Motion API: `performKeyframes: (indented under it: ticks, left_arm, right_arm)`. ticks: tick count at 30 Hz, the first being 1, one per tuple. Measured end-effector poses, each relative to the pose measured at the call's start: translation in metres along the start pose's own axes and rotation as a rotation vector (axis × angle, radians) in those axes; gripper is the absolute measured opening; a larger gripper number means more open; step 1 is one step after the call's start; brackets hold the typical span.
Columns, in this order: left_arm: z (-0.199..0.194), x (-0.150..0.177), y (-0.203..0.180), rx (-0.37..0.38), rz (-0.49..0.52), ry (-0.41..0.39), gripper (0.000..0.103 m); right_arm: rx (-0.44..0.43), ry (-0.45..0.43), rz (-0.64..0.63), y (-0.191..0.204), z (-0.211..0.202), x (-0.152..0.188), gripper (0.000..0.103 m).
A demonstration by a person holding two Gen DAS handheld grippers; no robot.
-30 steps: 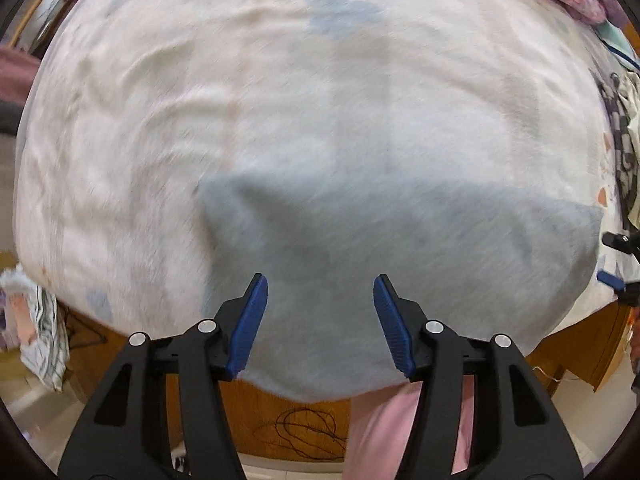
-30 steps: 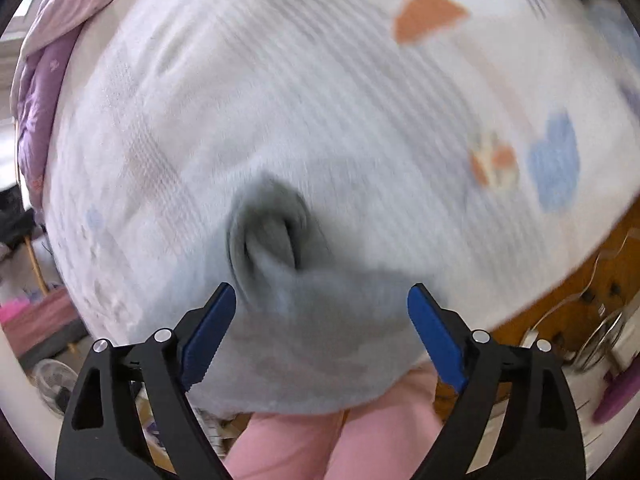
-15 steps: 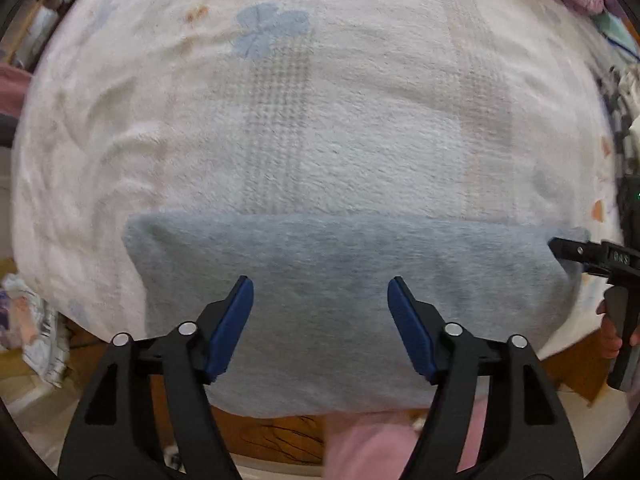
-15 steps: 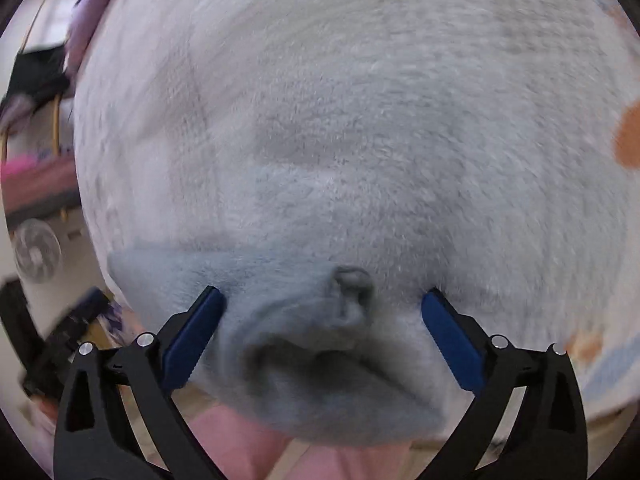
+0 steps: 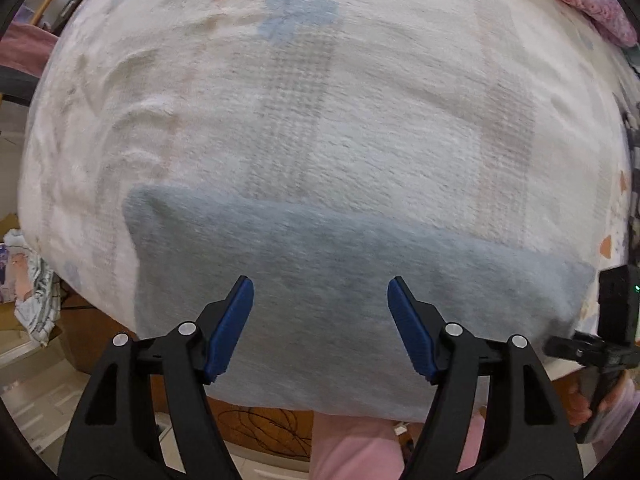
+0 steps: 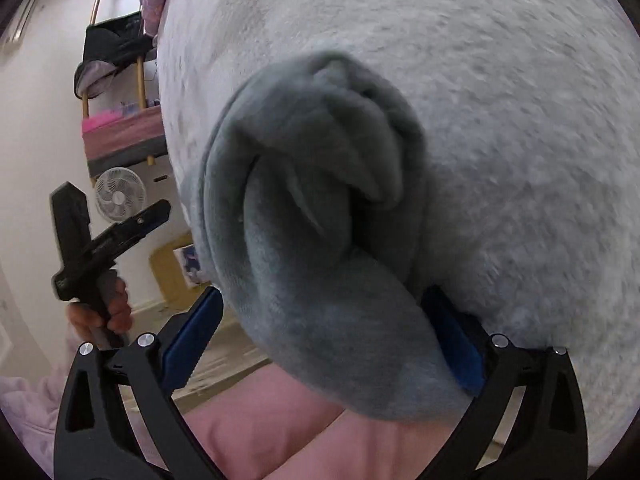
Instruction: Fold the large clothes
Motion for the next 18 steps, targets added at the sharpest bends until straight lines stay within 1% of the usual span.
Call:
performKeyframes:
  ticks: [1, 3, 4, 5, 6, 7, 8, 9, 10, 11, 12, 13, 14, 15, 16, 17, 18]
  left_arm:
    - [0.002, 0.003, -0.002, 0.008, 0.007, 0.004, 0.071]
    - [0.006, 0.008, -0.003, 0.018, 0.007, 0.019, 0.071]
    - [0.007, 0.009, -0.003, 0.03, 0.006, 0.025, 0.071]
    - [0.008, 0.011, -0.004, 0.043, 0.006, 0.027, 0.071]
    - [0.008, 0.011, -0.006, 0.049, 0.009, 0.025, 0.071]
    - [0.009, 0.012, -0.007, 0.047, 0.013, 0.026, 0.071]
    - [0.01, 0.011, -0.009, 0.038, 0.022, 0.029, 0.071]
    - [0.01, 0.01, -0.01, 0.033, 0.028, 0.027, 0.071]
    - [0.01, 0.009, -0.011, 0.038, 0.031, 0.023, 0.071]
    - [0.007, 0.007, -0.013, 0.055, 0.034, 0.019, 0.071]
    - [0.006, 0.005, -0.014, 0.067, 0.04, 0.018, 0.071]
    - [0.003, 0.004, -0.015, 0.071, 0.048, 0.013, 0.07]
    - [0.0, 0.001, -0.017, 0.07, 0.06, -0.004, 0.067]
    - [-0.004, 0.0, -0.018, 0.071, 0.073, -0.025, 0.062]
    - [-0.007, -0.002, -0.018, 0.073, 0.085, -0.038, 0.05]
    - [-0.008, -0.004, -0.019, 0.075, 0.098, -0.044, 0.039]
    - [-0.008, -0.006, -0.019, 0.076, 0.111, -0.041, 0.036]
  right_arm:
    - [-0.052, -0.025, 0.034, -0.003, 0.001, -0.003, 0.097]
    - [-0.266, -0.088, 0.172, -0.011, 0.008, -0.007, 0.097]
    - [-0.32, -0.098, 0.192, -0.011, 0.013, -0.01, 0.097]
    - [-0.33, -0.089, 0.188, -0.008, 0.024, -0.015, 0.097]
    - [-0.277, -0.058, 0.168, -0.003, 0.036, -0.023, 0.097]
    - [-0.225, -0.037, 0.179, 0.0, 0.044, -0.031, 0.097]
    - [-0.208, -0.031, 0.218, -0.001, 0.047, -0.036, 0.097]
    - [-0.215, -0.033, 0.287, -0.006, 0.048, -0.039, 0.097]
    - [-0.239, -0.047, 0.322, -0.009, 0.045, -0.039, 0.096]
    - [-0.234, -0.061, 0.317, -0.009, 0.042, -0.037, 0.09]
    - [-0.196, -0.074, 0.305, -0.007, 0.039, -0.033, 0.075]
    - [-0.163, -0.105, 0.297, -0.005, 0.035, -0.025, 0.069]
    - [-0.187, -0.135, 0.314, -0.002, 0.033, -0.02, 0.053]
    - [-0.23, -0.165, 0.363, 0.0, 0.031, -0.014, 0.049]
    - [-0.234, -0.188, 0.393, 0.005, 0.029, -0.01, 0.048]
    - [-0.21, -0.205, 0.38, 0.012, 0.025, -0.01, 0.045]
    - [-0.171, -0.224, 0.355, 0.021, 0.021, -0.009, 0.044]
Point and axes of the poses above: each gripper's, at about its wrist camera, not at the fingertips, and z roughly the way its jaws point, y to its left, x to its underside, the point moved 2 cm from there along z, roughly the way its jaws point, and after that the axes turned 12 degrees about -z, right-handed, at the moved point
